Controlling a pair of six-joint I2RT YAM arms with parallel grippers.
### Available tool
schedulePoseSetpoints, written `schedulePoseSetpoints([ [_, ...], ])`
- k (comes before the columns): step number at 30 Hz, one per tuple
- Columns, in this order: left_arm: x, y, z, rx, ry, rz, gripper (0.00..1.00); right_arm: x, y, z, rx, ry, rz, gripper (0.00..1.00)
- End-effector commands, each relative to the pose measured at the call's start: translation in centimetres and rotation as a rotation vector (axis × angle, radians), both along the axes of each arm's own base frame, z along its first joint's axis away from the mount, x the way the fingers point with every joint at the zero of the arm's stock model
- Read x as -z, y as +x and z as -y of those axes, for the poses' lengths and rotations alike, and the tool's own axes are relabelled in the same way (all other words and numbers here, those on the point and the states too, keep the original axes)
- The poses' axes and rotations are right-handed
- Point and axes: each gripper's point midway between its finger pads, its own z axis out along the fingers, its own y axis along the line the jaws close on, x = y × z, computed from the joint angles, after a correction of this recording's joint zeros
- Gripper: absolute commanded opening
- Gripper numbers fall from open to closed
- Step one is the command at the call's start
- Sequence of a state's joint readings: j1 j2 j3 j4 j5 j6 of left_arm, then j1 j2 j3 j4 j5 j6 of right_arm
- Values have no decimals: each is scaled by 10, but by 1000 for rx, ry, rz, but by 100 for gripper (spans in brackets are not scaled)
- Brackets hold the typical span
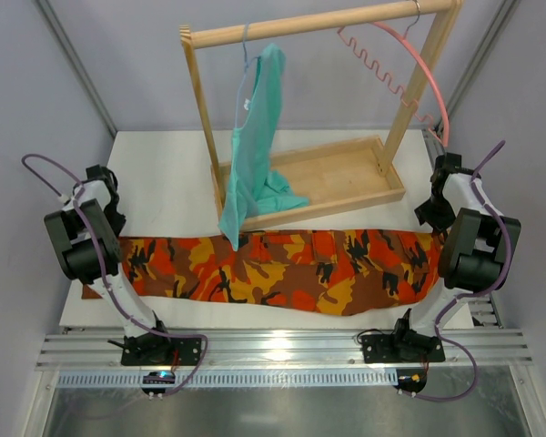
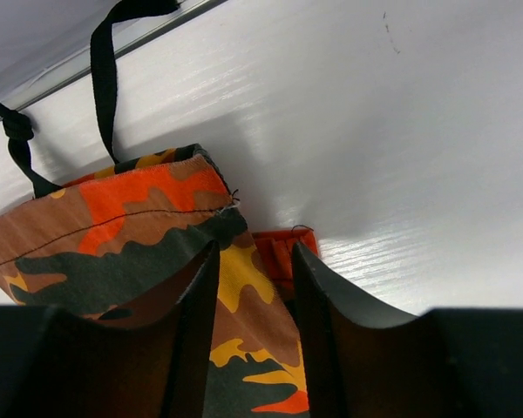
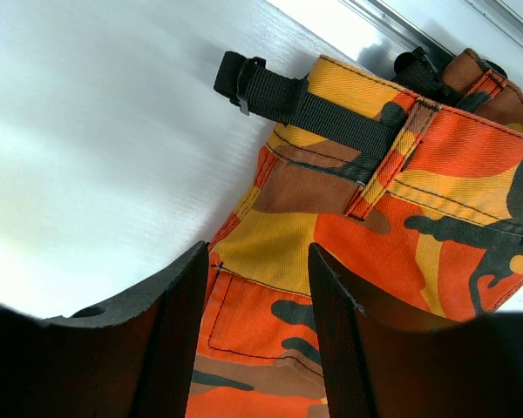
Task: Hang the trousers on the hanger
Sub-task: Fold the trousers
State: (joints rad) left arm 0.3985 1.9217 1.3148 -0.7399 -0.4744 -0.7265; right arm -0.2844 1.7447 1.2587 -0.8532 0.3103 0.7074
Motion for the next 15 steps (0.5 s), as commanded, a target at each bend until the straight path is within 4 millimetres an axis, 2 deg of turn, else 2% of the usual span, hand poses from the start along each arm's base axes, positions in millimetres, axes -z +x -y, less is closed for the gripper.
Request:
schedulePoseSetpoints([
  [1, 5, 3, -5, -24, 5, 27, 38, -16, 13, 5, -12, -24, 54, 53],
  [5, 4, 1, -8, -25, 17, 15, 27, -17, 15, 6, -10, -23, 57, 53],
  [9, 0, -3, -10, -28, 36, -6, 10, -14, 15, 5, -13, -20, 50, 53],
  [10, -2, -5, -12, -31, 44, -10, 2, -13, 14, 5, -14, -17, 48, 53],
  [15, -22, -12, -13, -30, 74, -15, 1, -10, 14, 6, -10, -16, 40, 53],
])
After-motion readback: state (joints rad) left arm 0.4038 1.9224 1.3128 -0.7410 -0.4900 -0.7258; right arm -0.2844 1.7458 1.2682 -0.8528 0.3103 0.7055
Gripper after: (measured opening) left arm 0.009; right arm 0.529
